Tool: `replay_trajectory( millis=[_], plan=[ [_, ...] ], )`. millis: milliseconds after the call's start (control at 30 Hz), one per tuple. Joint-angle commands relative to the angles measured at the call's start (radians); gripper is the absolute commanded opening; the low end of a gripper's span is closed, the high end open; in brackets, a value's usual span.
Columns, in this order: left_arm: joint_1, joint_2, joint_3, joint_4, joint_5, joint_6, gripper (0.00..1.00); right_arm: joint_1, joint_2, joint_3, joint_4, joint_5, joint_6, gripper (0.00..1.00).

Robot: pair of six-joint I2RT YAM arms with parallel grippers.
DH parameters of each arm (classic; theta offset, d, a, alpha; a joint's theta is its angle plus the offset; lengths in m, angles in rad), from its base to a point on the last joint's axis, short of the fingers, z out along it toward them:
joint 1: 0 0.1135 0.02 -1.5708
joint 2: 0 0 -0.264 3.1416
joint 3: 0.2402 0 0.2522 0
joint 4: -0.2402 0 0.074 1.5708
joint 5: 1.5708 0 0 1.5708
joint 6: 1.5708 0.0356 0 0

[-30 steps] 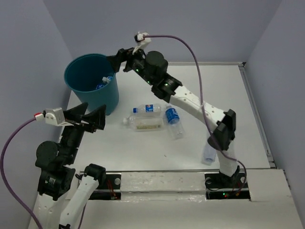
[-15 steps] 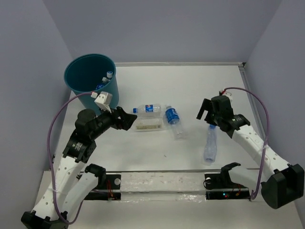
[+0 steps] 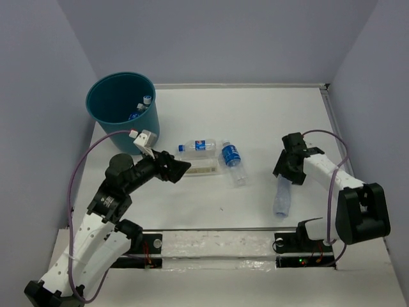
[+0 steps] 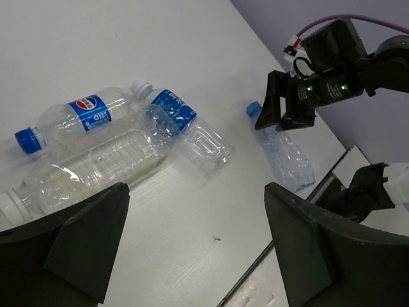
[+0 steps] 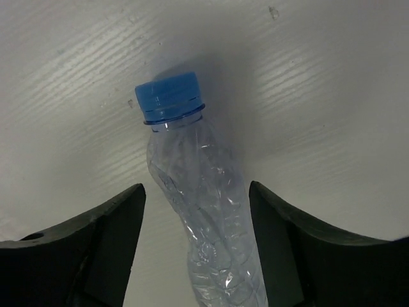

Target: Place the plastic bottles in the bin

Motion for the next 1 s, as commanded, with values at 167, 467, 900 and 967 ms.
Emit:
replay_trajectory(
  millis=[167, 467, 900, 967],
  plan=[
    [-0.004, -0.085, 0.006, 0.030, 0.028, 0.026, 0.96, 0.000, 0.016, 0.053, 0.017, 0.030, -0.009, 0.20],
    [0.023, -0.339, 0.024, 0.047, -0.110, 0.034, 0.98, 0.227, -0.170, 0.539, 0.001, 0.073, -0.077, 0.06],
    [0.083, -0.542, 0.087, -0.196, -0.880, -0.099, 0.99, 0.642, 0.885, 1.693, 0.747, -0.248, -0.258, 0.10],
    [0.083, -0.548, 0.087, -0.213, -0.906, -0.115, 0.99, 0.663, 0.995, 1.918, 0.781, -0.280, -0.250, 0.08]
  ],
)
